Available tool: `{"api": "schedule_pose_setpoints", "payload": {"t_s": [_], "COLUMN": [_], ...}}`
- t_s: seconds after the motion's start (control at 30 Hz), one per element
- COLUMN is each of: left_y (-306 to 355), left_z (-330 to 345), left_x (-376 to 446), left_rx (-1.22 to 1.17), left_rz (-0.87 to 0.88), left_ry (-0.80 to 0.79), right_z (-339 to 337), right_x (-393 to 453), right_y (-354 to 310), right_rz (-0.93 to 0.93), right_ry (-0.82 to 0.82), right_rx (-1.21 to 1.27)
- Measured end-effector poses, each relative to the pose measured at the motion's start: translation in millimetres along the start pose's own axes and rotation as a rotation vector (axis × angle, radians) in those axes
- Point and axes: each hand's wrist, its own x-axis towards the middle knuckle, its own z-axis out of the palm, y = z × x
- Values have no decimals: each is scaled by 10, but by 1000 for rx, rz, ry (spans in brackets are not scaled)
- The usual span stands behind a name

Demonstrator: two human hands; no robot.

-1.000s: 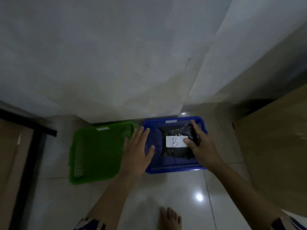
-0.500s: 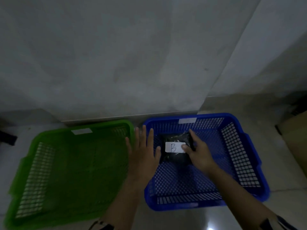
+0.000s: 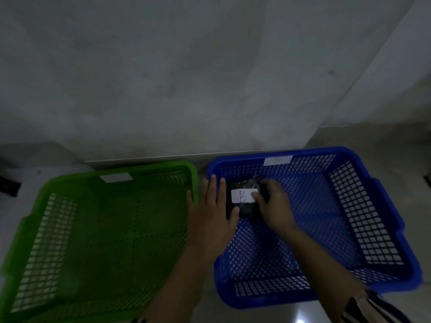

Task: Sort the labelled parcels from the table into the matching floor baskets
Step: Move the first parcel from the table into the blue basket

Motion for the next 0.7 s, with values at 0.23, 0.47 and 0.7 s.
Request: {"api": "schedule_pose_setpoints", "payload": {"t_s": [0.23,0.47,0.7], "left_y": [-8,-19,-37], "left_z": [-15,-3,-103], "left_x": [23,42,19], "left_rx": [33,86,88], "left_rz": [31,47,27], "left_ry": [-6,8,-27], "right_z": [166,209,102], "right_x": [-86,-206,-231], "right_y": [-31,-32,-69], "right_rz": [-104,-125,-96], "right_ry": [77,-115,-227], "right_rx": [-281,-398,-492]}}
